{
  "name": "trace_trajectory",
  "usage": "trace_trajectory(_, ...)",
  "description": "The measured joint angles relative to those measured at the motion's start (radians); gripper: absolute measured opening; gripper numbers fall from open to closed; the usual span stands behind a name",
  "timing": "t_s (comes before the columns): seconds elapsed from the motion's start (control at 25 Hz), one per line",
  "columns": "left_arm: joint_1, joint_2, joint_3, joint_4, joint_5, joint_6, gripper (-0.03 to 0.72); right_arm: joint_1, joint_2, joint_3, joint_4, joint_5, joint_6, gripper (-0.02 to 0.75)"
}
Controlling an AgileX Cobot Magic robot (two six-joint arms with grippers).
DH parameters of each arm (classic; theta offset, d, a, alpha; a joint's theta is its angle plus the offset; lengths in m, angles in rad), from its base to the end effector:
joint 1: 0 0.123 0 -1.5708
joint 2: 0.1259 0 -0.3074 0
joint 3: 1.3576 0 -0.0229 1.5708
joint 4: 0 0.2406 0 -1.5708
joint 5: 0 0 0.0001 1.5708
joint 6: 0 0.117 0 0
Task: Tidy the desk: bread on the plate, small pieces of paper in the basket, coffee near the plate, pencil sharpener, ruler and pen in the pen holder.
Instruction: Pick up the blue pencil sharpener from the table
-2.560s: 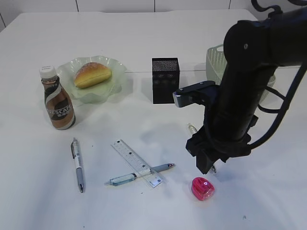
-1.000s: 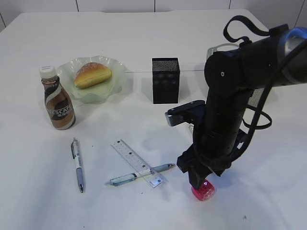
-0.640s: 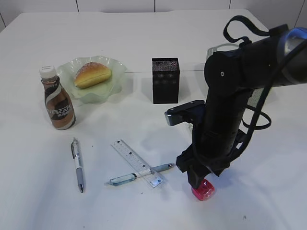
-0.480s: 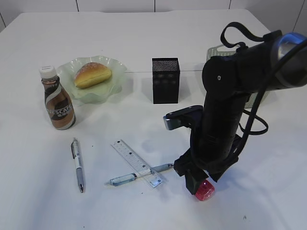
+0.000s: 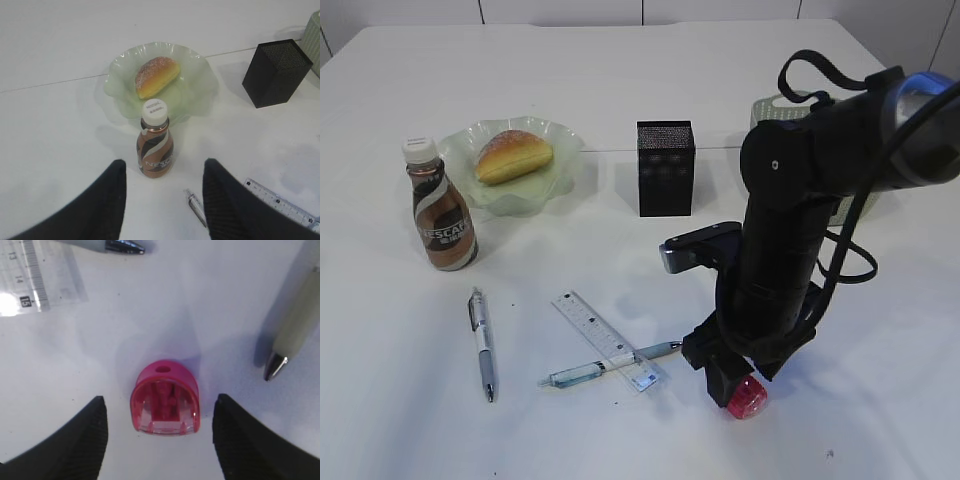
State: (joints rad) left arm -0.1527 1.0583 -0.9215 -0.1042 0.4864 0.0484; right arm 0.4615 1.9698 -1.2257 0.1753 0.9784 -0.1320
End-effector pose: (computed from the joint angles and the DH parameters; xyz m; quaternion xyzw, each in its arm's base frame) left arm 0.2226 -0.0400 0.3591 0.0593 0.8663 -0.0696 0.4910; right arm 0.3075 0.1718 0.1447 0.2422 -0.9671 -0.0648 0.0433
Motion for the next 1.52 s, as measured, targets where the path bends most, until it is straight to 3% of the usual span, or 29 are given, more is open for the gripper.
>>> trace_trajectory(1.52, 0.000, 0.000, 0.000, 0.005, 0.000, 0.000, 0.347, 0.000, 0.035, 0.000, -0.002, 0.001, -0.011, 0.514)
